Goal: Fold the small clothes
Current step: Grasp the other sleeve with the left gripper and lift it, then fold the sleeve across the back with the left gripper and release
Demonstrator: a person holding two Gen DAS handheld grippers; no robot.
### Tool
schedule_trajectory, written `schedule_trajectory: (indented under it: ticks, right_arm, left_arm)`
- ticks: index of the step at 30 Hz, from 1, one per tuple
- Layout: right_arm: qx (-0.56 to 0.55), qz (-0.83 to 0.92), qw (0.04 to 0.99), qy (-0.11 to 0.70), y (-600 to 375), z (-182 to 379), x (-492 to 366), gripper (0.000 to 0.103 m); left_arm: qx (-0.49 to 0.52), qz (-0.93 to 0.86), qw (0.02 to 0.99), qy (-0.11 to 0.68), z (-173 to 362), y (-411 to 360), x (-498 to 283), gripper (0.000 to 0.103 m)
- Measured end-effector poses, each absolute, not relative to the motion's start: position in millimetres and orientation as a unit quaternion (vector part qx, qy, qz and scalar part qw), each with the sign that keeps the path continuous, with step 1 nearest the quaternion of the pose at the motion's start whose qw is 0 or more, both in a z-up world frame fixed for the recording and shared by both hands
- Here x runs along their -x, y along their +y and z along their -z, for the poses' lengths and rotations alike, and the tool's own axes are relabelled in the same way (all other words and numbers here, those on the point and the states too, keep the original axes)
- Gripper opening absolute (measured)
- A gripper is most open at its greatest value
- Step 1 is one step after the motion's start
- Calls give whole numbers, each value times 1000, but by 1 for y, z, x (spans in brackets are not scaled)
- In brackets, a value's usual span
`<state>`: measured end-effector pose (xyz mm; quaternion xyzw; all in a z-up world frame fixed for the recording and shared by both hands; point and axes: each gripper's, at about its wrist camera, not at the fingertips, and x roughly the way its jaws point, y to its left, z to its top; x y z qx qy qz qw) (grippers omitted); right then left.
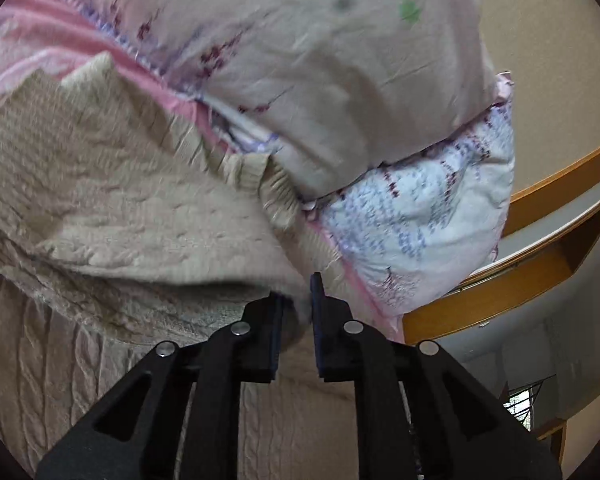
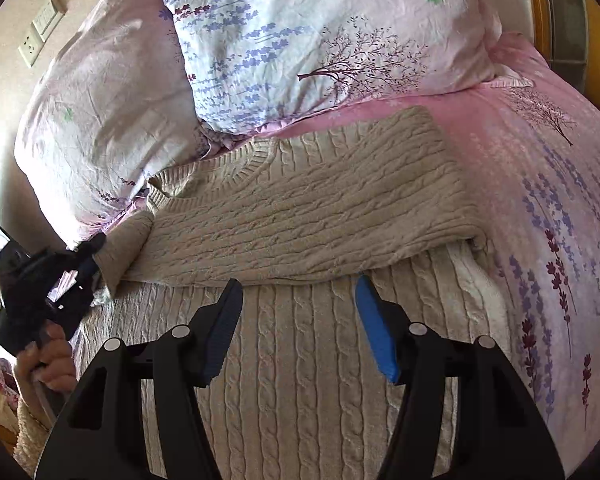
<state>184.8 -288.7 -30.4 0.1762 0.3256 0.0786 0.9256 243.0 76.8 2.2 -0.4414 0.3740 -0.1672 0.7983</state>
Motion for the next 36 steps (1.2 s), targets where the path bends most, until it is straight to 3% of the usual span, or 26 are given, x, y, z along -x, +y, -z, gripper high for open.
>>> schedule_trajectory:
  ticks: [2,10,12,13,14,22,24,26,30,32,36]
  right_arm:
    - [-179,-76,926,324,-293,33,-183,61]
    - [-191,-82,924,321,-298,39,-183,61]
    - [-191,-82,924,320,-300,41,-180,61]
    - [-191,-82,925,320,-301,41,-179,61]
    - [-191,-81,925,318,-303,41,-178,61]
    - [-205,-56,935,286,-329,36,-169,61]
    - [-210,-47,934,285,-337,36,-168,61]
    - [-216,-37,933,287,-344,37,-170,61]
    - [-232,-44,928,287,-352,35,-174,60]
    - [-236,-64,926,287,-351,30,-179,53]
    - [-232,-101,918,305,-340,26,-201,47]
  left_arm:
    - [465,150,781,389,11,85,-241,34]
    - [515,78,781,344,5,145,-233,39]
    - [531,64,775,337,6,153,-234,31]
    - [530,64,776,336,4,153,-236,17]
    - [524,70,780,335,0,149,-239,12]
    - [367,226,837,336,-57,13,-263,9]
    - [277,256,849,371,-57,-36,-267,17]
    - [172,280,854,403,-48,-81,-266,40]
    - [96,319,847,413,-40,-101,-245,51]
    - [94,307,856,404,-48,-82,-237,63]
    - [99,226,890,384,-60,-6,-227,64]
